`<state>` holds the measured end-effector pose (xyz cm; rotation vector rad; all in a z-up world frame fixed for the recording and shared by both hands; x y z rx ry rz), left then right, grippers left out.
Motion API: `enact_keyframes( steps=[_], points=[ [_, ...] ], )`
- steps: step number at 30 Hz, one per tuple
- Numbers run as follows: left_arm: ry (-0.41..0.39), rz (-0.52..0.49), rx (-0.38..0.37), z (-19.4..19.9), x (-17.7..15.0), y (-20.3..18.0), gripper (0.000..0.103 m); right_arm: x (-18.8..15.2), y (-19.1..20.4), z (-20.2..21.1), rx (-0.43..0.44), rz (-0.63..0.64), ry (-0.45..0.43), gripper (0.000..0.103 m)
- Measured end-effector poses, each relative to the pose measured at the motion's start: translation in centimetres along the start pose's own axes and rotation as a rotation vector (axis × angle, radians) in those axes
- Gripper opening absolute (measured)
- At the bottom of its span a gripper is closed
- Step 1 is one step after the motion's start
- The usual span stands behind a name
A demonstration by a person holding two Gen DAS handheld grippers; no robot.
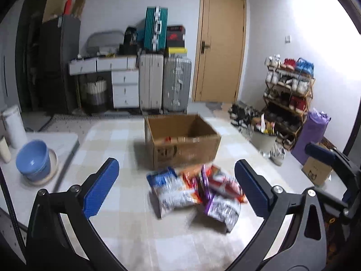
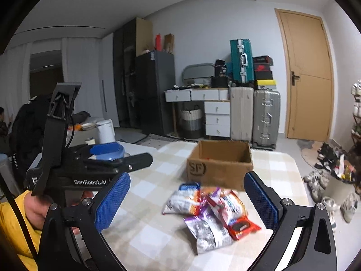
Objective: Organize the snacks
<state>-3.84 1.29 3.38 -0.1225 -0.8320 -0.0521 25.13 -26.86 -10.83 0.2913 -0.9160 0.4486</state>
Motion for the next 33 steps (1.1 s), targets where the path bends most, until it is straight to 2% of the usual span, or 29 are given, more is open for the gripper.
enact_keyframes(
  steps=[5, 9, 13, 18, 22, 33],
  points=[
    [0.085, 0.026, -0.016, -4.8, -1.7, 0.4, 0.102, -2.0, -1.3, -2.1, -0.025, -0.030, 0.035, 0.102],
    [0.110, 0.035, -0.015, -7.1, -2.1, 0.8, 0.102, -2.7, -2.5, -3.1, -0.031, -0.062, 0.047, 0.102],
    [0.131, 0.044, -0.013, -10.5, -0.4, 1.3, 0.102, -3.3, -3.5, -3.6, -0.069, -0.087, 0.063, 0.102],
    [0.161, 0.049, -0.013, -12.2, -1.1, 1.5, 0.102, -3.7, -4.6, -3.5, -0.090, -0.122, 0.064, 0.102],
    [0.195, 0.045, -0.012, -13.3, -2.1, 1.4, 0.102, -4.3, -5.3, -2.7, -0.072, -0.151, 0.038, 0.102],
    [0.312, 0.039, -0.080, -17.8, -4.3, -0.5, 0.102, -6.2, -6.5, -2.8, -0.018, -0.200, 0.089, 0.102]
  ],
)
Point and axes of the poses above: each gripper's, at about its wrist camera, not at the fingertips, and z roughly against the way its jaws point, y to its left, x to its top, the point moved 6 cm from there along -z, roughly the way its jaws point, and after that the axes turned 15 degrees about y, right-handed, at the moved point
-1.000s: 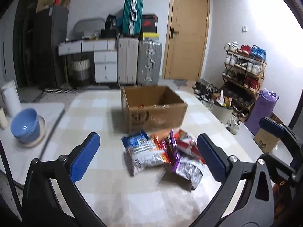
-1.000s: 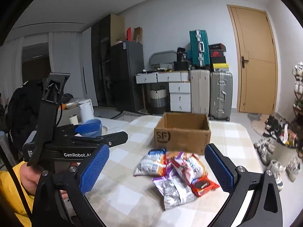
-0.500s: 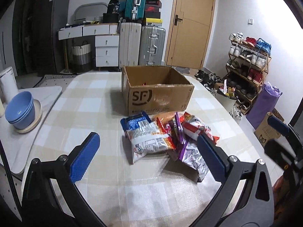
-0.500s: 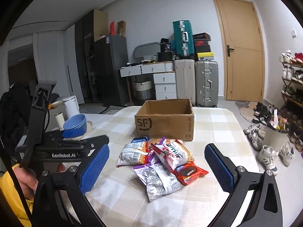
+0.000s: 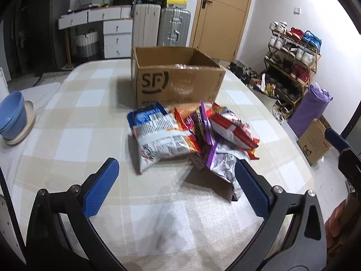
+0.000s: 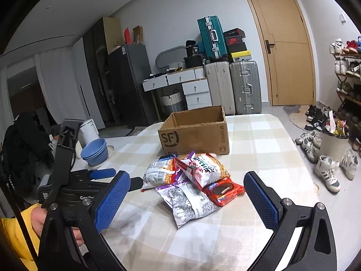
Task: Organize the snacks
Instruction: 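Grasp the purple-and-white snack bag with the left gripper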
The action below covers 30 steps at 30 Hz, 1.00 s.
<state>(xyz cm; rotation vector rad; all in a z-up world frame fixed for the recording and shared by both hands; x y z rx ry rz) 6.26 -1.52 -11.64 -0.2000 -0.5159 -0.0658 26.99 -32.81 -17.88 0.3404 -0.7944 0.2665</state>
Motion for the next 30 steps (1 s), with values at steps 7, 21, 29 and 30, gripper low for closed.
enact_keyframes(
  steps=[7, 21, 29, 30],
  points=[
    [0.132, 0.057, -0.133, -4.7, -0.1, -1.1, 0.102, -0.9, -1.2, -0.7, 0.032, -0.044, 0.028, 0.102],
    [0.251, 0.110, -0.213, -13.8, 2.5, -5.5, 0.083, -2.4, -4.7, -1.5, 0.061, -0.132, 0.055, 0.102],
    [0.271, 0.110, -0.302, -16.9, 4.0, -8.5, 0.042, -3.0, -5.4, -2.2, 0.081, -0.158, 0.083, 0.102],
    [0.271, 0.106, -0.304, -16.9, 3.9, -8.8, 0.038, -3.0, -5.4, -2.2, 0.084, -0.159, 0.084, 0.102]
  ],
)
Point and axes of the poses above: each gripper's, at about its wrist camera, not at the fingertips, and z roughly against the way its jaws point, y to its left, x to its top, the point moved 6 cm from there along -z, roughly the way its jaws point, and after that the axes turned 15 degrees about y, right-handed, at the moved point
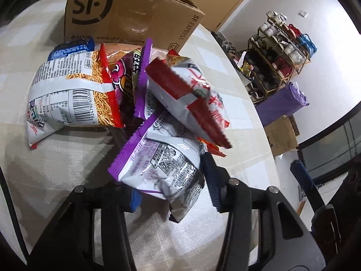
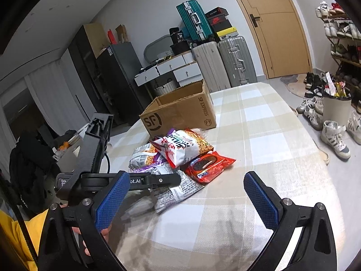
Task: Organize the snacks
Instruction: 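Grasp the purple-and-white snack bag with the left gripper, then grasp the noodle snack bag with the right gripper while the left holds its bag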
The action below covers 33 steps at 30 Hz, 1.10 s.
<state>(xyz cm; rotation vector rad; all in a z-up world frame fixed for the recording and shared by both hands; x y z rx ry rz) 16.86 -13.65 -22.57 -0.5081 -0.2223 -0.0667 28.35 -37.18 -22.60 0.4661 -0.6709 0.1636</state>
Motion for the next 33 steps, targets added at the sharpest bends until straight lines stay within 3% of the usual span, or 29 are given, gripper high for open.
enact_keyframes(
  steps=[5, 9, 19, 30, 33],
  points=[
    [0.020, -0.008, -0.085, -0.3, -0.2, -0.7, 0.021, 0.0, 0.3, -0.2, 0.001, 0.000, 0.006, 0.102],
    [0.018, -0.033, -0.112, -0.4, 0.1, -1.3, 0.017, 0.0, 0.8, -0.5, 0.000, 0.005, 0.016, 0.102],
    [-0.023, -0.071, -0.077, 1.8, -1.0, -0.6, 0.016, 1.4, 1.4, -3.1, 0.000, -0.005, 0.101, 0.102],
    [-0.098, -0.061, -0.065, 5.8, -3.1, 3.6, 0.016, 7.4, 1.4, -7.4, -0.008, -0.068, 0.208, 0.102],
    [-0.107, -0.058, -0.069, 6.5, -3.4, 4.9, 0.016, 8.7, 0.9, -9.2, 0.026, -0.123, 0.262, 0.102]
  ],
)
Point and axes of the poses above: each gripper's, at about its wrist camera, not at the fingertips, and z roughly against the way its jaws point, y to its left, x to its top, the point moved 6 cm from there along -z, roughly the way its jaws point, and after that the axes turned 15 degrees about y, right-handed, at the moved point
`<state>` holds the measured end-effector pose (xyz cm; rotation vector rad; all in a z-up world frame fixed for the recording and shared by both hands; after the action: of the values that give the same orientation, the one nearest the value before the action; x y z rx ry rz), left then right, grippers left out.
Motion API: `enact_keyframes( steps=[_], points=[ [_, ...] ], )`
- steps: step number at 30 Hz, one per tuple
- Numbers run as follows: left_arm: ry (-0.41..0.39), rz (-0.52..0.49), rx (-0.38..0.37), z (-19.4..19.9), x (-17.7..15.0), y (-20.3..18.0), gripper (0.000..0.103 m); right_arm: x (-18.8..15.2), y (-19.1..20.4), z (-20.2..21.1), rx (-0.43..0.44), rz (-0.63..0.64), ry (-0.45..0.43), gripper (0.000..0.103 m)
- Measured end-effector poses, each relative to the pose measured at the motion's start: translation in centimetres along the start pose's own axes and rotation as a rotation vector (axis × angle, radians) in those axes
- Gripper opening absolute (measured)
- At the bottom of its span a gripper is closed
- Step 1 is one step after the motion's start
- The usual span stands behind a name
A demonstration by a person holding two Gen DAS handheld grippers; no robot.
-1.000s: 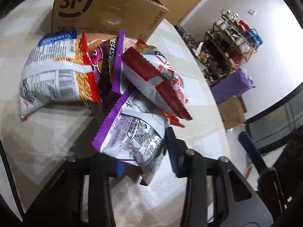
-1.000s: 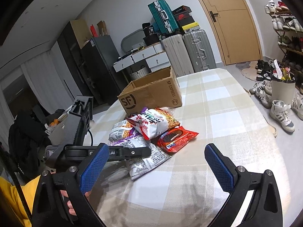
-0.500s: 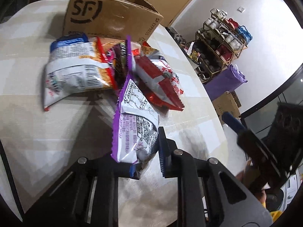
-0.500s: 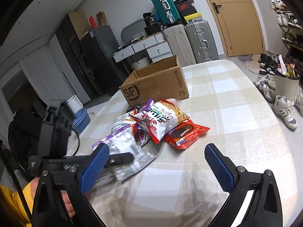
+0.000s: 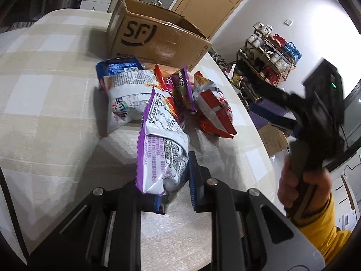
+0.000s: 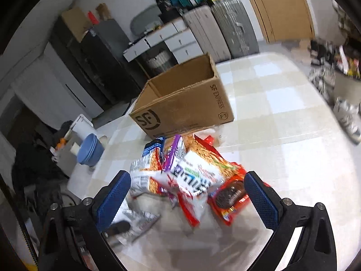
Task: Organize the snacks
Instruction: 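Grasp the noodle snack bag with the right gripper while the left holds its bag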
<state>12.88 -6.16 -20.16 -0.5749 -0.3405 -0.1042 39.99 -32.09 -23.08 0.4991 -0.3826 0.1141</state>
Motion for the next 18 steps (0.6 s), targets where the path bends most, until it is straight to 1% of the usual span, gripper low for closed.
enact_keyframes(
  steps=[6, 8, 11, 13, 15, 16, 17, 18],
  points=[
    [-0.019, -0.007, -0.018, 1.1, -0.5, 1.2, 0.016, 1.9, -0.8, -2.8, -0.013, -0.060, 0.079, 0.102],
    [-0.020, -0.001, -0.042, 1.1, -0.6, 1.3, 0.016, 2.2, -0.8, -3.7, -0.024, -0.049, 0.094, 0.102],
    [-0.024, -0.003, -0.051, 1.2, -0.6, 1.4, 0.016, 2.1, -0.9, -4.5, -0.058, -0.041, 0.100, 0.102],
    [-0.027, -0.003, -0.056, 1.4, -0.6, 1.4, 0.016, 1.9, -1.3, -5.2, -0.064, -0.055, 0.120, 0.100],
    [-0.028, -0.002, -0.059, 1.4, -0.6, 1.5, 0.016, 1.6, -1.5, -6.1, -0.066, -0.065, 0.146, 0.092],
    [-0.026, -0.001, -0.059, 1.4, -0.7, 1.7, 0.016, 1.4, -1.6, -6.5, -0.065, -0.066, 0.156, 0.092],
    [-0.025, 0.001, -0.063, 1.4, -0.7, 1.7, 0.016, 1.2, -1.5, -6.6, -0.074, -0.058, 0.152, 0.091],
    [-0.022, 0.004, -0.075, 1.4, -0.8, 1.8, 0.016, 1.1, -1.4, -6.6, -0.085, -0.048, 0.145, 0.088]
  ],
)
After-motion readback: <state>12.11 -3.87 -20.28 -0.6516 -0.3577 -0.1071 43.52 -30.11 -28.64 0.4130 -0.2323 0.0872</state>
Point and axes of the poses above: each gripper's, at about its wrist camera, not at the fingertips, and z roughly against the way its jaws point, y to its left, x to its top, the point moved 6 cm from there along -z, roughly the way its jaws point, and after that the axes turned 15 degrees about y, right-handed, at the moved point
